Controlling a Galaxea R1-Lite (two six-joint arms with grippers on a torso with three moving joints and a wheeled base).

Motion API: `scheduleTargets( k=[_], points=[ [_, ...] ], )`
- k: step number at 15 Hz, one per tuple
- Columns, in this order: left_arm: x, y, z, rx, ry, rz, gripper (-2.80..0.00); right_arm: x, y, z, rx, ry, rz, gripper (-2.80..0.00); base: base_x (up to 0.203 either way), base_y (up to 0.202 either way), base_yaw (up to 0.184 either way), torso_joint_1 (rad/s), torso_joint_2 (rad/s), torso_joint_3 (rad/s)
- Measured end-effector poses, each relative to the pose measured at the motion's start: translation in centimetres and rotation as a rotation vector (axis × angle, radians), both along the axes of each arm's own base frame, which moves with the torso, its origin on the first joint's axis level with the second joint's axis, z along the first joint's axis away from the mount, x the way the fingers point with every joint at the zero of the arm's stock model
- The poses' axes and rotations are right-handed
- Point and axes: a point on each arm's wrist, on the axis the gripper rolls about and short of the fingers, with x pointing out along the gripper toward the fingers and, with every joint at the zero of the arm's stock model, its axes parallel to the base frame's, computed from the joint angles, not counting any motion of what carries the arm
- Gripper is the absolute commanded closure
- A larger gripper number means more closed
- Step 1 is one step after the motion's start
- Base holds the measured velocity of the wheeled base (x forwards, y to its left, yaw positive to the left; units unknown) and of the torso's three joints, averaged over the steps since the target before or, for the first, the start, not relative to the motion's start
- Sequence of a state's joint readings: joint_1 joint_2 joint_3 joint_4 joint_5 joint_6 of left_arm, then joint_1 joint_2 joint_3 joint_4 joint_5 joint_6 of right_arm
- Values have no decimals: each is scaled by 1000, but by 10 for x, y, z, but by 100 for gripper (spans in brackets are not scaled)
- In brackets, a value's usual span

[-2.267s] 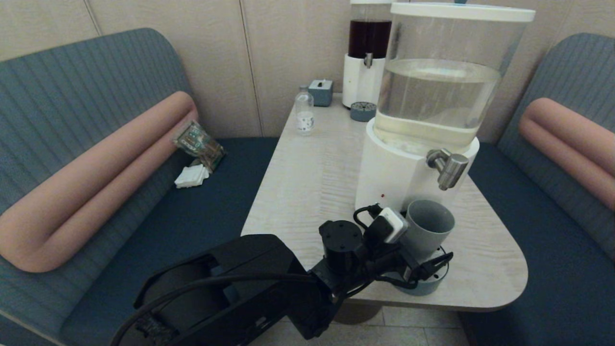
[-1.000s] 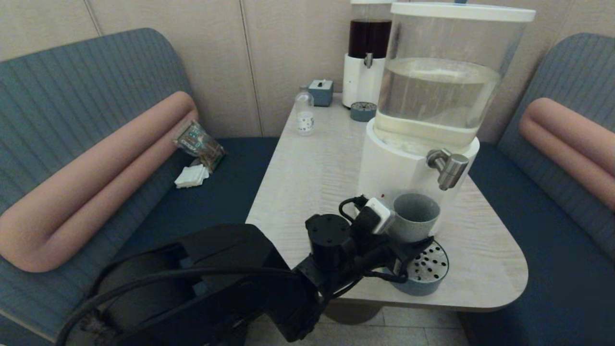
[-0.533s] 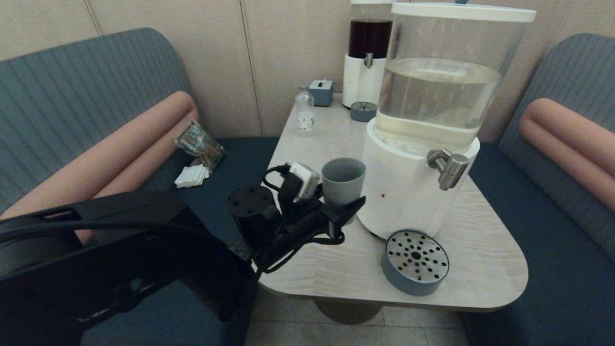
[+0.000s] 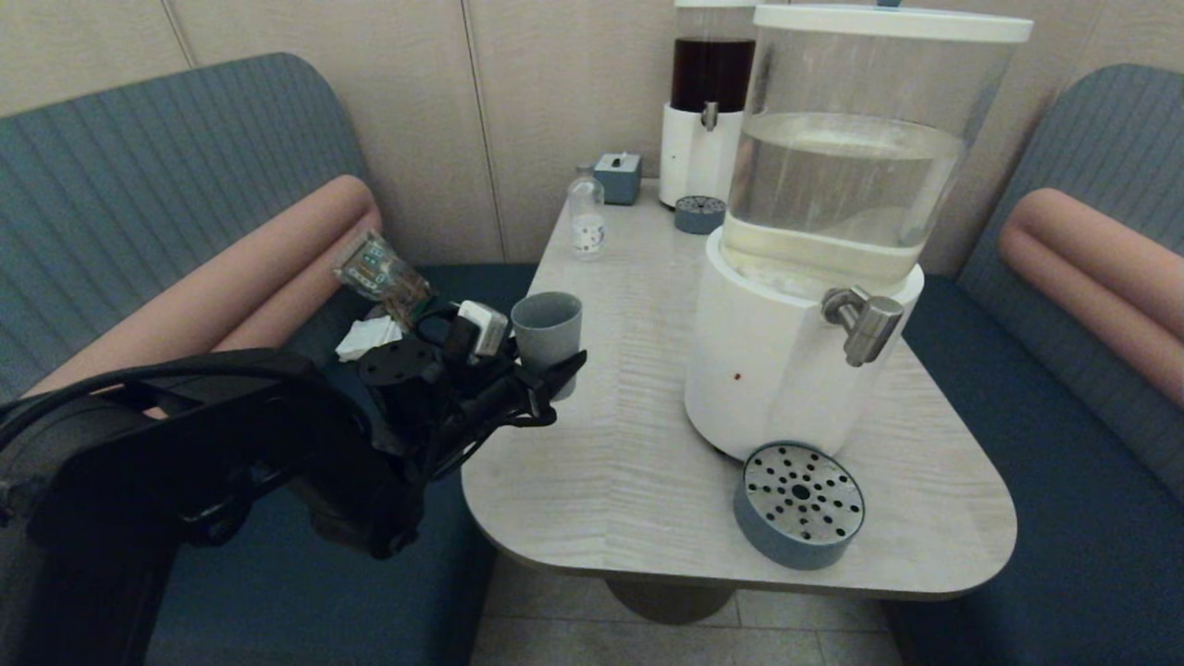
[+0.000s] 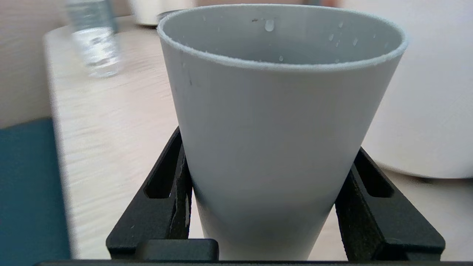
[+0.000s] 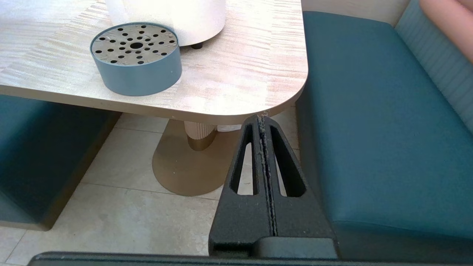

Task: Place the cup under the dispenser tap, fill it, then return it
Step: Place the cup next to the water dispenser

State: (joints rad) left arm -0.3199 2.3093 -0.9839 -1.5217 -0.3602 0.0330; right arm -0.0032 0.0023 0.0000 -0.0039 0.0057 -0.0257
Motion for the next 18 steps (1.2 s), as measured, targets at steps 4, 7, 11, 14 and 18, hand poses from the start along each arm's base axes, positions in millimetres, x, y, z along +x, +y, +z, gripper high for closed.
scheduleTargets(
  k=[4, 7, 11, 14, 18],
  points=[
    [29, 7, -21, -6, -10, 31, 0, 0, 0, 0, 0, 0, 0, 0, 0, 0, 0, 0, 0, 0],
    [43, 5, -36, -13, -12, 35, 0, 0, 0, 0, 0, 0, 0, 0, 0, 0, 0, 0, 0, 0],
    [52, 5, -53, -17, 4, 41, 0, 0, 0, 0, 0, 0, 0, 0, 0, 0, 0, 0, 0, 0],
    [55, 6, -59, -17, 10, 45, 0, 0, 0, 0, 0, 0, 0, 0, 0, 0, 0, 0, 0, 0],
    [59, 6, -60, -17, -5, 54, -280, 0, 0, 0, 0, 0, 0, 0, 0, 0, 0, 0, 0, 0]
  ],
)
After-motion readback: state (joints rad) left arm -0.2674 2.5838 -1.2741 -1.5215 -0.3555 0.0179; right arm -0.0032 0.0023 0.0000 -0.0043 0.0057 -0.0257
